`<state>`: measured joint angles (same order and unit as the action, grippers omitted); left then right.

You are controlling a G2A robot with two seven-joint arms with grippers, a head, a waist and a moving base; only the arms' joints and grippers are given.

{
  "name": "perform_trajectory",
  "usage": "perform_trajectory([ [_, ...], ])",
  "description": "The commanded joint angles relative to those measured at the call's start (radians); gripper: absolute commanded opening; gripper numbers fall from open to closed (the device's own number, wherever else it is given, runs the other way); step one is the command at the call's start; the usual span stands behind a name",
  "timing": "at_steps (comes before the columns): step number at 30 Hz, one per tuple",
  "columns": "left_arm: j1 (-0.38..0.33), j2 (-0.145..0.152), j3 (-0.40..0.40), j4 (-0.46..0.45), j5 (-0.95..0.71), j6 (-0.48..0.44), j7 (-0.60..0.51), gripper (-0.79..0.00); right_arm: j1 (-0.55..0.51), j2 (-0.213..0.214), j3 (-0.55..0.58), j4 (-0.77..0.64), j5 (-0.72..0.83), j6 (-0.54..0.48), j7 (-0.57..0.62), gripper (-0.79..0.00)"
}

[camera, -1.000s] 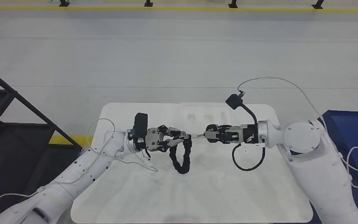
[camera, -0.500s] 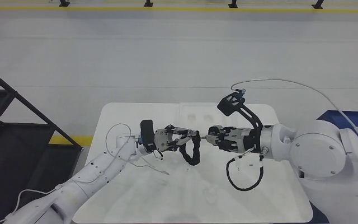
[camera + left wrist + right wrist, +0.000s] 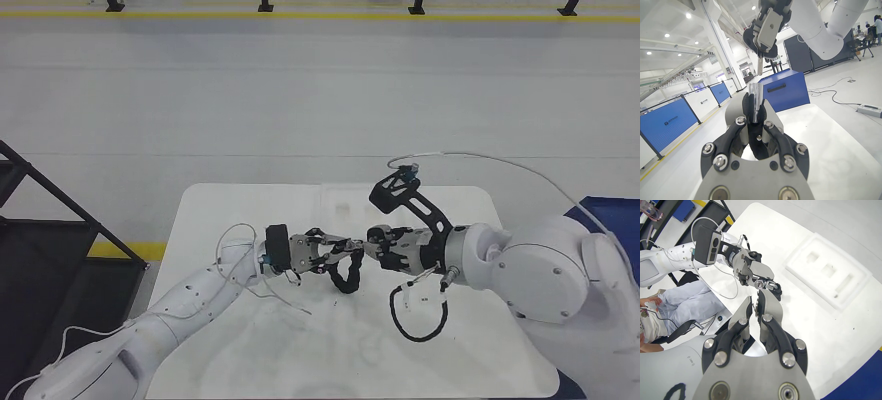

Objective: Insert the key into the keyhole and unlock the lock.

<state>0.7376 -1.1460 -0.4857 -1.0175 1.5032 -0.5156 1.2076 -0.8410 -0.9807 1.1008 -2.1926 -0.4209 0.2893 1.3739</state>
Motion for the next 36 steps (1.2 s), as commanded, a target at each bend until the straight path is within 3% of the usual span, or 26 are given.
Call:
perform_trajectory([
  [1, 0.0, -0.007, -0.003, 0.008, 0.008, 0.022, 0.0, -0.785, 0.005, -0.002, -0.008, 0.008, 0.005, 0.014, -0.011, -0.785],
  [10, 0.017, -0.025, -0.031, 0.028, 0.017, 0.092, 0.005, -0.785, -0.005, -0.012, -0.013, 0.039, 0.077, 0.111, -0.117, -0.785],
  [18, 0.034, -0.035, -0.053, 0.044, 0.001, 0.06, 0.004, -0.785, -0.029, -0.014, -0.012, 0.052, 0.096, 0.198, -0.155, -0.785],
  [29, 0.034, -0.035, -0.053, 0.044, 0.001, 0.06, 0.004, -0.785, -0.037, -0.013, -0.013, 0.052, 0.094, 0.193, -0.172, -0.785],
  [36, 0.063, -0.028, -0.087, -0.005, 0.019, 0.078, -0.064, -0.785, -0.05, -0.007, -0.019, 0.043, 0.06, 0.188, -0.145, -0.785],
])
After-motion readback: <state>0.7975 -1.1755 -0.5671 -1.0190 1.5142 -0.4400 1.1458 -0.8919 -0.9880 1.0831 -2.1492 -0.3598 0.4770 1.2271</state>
